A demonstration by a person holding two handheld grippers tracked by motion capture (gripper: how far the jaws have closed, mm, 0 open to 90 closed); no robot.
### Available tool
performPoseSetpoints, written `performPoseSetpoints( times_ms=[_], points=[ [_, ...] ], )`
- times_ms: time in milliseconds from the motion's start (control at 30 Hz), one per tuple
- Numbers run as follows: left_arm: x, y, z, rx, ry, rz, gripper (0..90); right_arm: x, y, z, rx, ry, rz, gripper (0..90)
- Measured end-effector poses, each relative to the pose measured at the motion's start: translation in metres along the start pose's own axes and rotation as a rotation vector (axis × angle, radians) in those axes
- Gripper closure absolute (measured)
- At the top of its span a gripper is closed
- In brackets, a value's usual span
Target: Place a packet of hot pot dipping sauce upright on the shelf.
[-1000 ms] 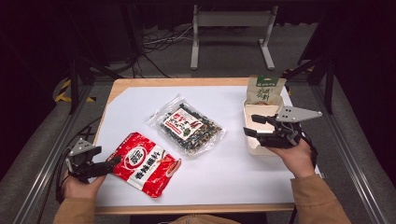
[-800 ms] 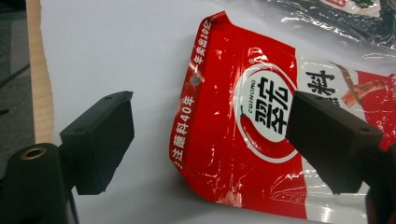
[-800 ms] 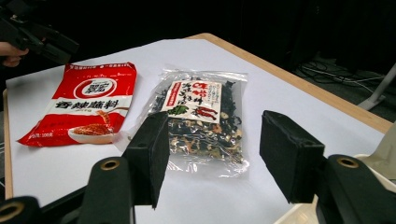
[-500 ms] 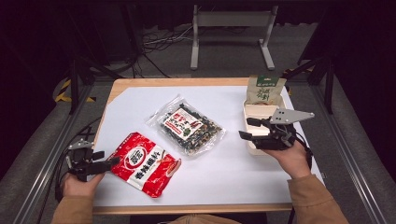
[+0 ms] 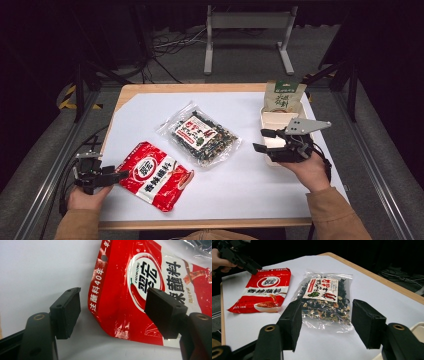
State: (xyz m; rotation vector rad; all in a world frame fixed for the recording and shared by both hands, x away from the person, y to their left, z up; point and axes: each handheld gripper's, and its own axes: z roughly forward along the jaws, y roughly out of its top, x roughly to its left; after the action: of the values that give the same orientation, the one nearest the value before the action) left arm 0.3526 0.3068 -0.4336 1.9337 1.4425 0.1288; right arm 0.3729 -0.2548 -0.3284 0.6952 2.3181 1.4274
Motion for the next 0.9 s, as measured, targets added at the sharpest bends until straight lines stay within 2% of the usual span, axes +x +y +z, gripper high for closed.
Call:
performPoseSetpoints(
  times_ms=[67,333,433,667,700,733,800,900],
  points=[
    [0.000,0.000,0.002,0.018,0.022,0.019,29.8,0.001,0.000,0.001,0.003,0.003,-0.001,41.3],
    [-0.003,-0.001,0.003,0.034,-0.041,0.004,35.8,0.001,-0.002,0.003,0.011,0.007,-0.001,41.2],
    [-0.006,-0.002,-0.001,0.015,-0.052,0.017,38.4,0.001,-0.002,0.004,0.009,0.009,0.002,41.2],
    [-0.020,-0.002,-0.008,-0.029,-0.078,0.077,42.5,0.002,-0.003,0.006,0.011,0.021,0.005,41.4],
    [-0.021,-0.001,-0.009,-0.030,-0.068,0.099,43.2,0.002,-0.003,0.007,0.012,0.022,0.005,41.4],
    [-0.024,-0.002,-0.008,-0.024,-0.079,0.099,44.2,0.002,-0.003,0.007,0.013,0.024,0.006,41.4],
    [-0.026,-0.001,-0.007,-0.018,-0.075,0.118,45.4,0.003,-0.003,0.008,0.014,0.029,0.007,41.5],
    [-0.024,-0.001,-0.005,-0.006,-0.077,0.109,47.2,0.004,-0.003,0.010,0.016,0.036,0.006,41.6]
  ],
)
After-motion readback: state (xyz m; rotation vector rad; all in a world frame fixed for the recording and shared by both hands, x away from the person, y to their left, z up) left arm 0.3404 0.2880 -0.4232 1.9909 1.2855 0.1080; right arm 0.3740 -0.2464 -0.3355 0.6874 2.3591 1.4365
